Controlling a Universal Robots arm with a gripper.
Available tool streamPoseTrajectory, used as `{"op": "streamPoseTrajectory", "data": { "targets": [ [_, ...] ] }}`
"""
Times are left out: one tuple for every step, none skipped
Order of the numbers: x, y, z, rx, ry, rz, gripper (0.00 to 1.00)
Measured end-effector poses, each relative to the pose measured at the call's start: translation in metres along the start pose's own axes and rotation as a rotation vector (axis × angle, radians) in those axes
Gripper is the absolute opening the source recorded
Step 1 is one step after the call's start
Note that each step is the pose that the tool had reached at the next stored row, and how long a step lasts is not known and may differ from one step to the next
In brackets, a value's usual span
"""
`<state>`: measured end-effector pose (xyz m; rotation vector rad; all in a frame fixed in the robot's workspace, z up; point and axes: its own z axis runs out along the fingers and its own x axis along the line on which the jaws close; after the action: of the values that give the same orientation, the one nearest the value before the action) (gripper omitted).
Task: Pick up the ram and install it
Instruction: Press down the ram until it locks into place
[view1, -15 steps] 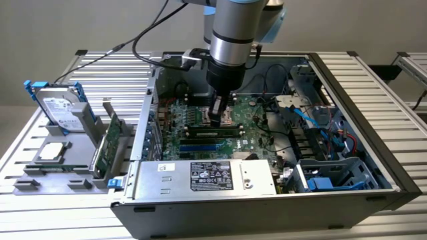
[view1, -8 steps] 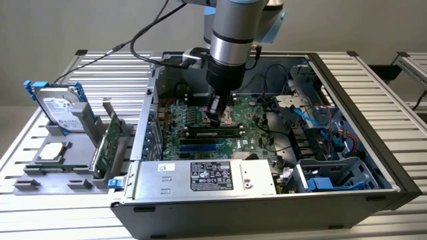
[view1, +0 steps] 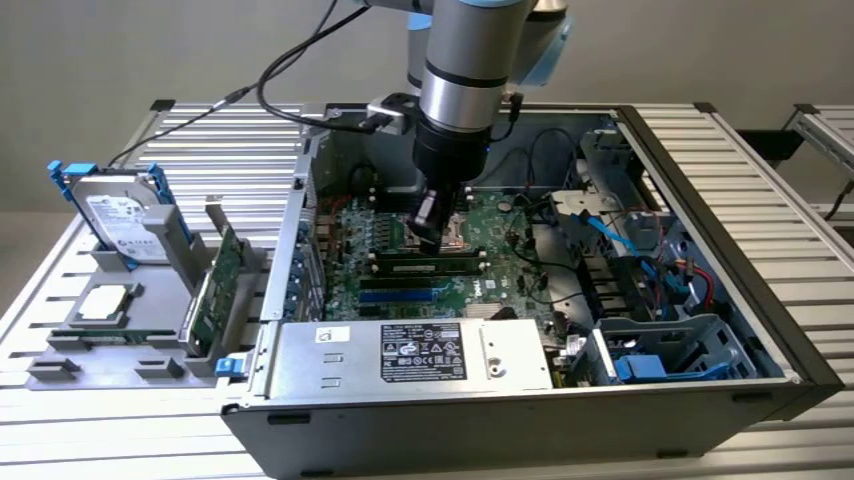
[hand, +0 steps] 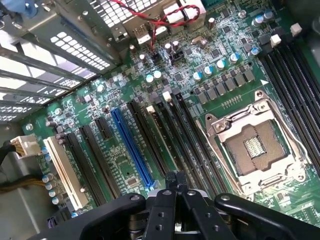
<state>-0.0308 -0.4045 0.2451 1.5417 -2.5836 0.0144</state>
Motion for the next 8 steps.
{"op": "streamPoseTrajectory", "data": {
  "targets": [
    [0.0000, 0.0000, 0.0000, -0.0001, -0.0005, 0.011, 0.11],
    [0.0000, -0.0001, 0.0000, 0.0007, -0.0017, 0.020, 0.11],
    [0.0000, -0.0001, 0.0000, 0.0015, -0.0030, 0.029, 0.11],
    [0.0000, -0.0001, 0.0000, 0.0025, -0.0043, 0.039, 0.11],
    [0.0000, 0.0000, -0.0001, 0.0029, -0.0052, 0.048, 0.11],
    [0.0000, 0.0000, -0.0002, 0.0034, -0.0060, 0.058, 0.11],
    [0.0000, 0.0000, -0.0002, 0.0037, -0.0069, 0.068, 0.11],
    [0.0000, 0.0000, -0.0002, 0.0039, -0.0076, 0.077, 0.11]
  ]
}}
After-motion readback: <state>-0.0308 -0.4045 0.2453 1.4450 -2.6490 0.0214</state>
